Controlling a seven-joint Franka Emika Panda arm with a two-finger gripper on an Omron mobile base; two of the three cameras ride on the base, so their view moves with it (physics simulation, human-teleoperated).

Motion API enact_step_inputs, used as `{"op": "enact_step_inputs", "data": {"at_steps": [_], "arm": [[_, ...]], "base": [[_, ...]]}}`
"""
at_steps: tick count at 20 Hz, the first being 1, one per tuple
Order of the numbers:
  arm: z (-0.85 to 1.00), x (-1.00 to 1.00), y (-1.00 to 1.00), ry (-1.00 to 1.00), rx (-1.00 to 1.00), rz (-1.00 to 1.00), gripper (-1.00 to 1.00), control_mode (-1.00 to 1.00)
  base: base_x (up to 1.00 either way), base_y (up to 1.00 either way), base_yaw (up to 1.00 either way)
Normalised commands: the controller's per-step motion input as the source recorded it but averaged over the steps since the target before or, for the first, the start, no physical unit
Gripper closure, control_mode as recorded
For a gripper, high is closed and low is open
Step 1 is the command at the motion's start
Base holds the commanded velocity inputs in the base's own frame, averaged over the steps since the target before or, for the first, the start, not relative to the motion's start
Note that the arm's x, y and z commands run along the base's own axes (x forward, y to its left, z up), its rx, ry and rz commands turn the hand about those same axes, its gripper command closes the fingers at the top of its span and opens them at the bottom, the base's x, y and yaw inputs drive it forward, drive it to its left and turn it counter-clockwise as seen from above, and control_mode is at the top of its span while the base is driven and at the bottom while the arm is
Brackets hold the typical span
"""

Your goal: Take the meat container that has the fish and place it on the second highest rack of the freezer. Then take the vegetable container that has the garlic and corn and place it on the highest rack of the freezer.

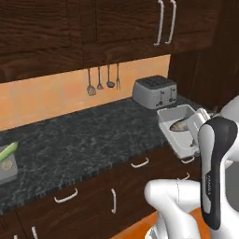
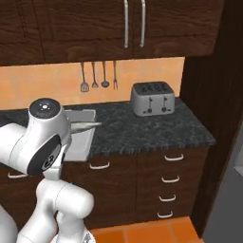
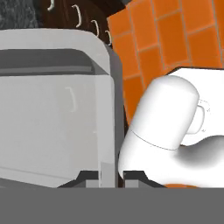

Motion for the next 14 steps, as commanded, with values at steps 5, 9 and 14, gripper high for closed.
{"op": "enact_step_inputs", "data": {"at_steps": [5, 9, 14], "arm": [[0.0, 0.0, 0.0, 0.0, 0.0, 0.0, 1.0, 1.0], [0.0, 0.0, 0.0, 0.0, 0.0, 0.0, 1.0, 1.0], [0.0, 0.0, 0.0, 0.0, 0.0, 0.0, 1.0, 1.0]], "base": [[-0.58, 0.22, -0.86], [-0.12, 0.11, -0.93], [0.0, -0.04, -0.89]]}}
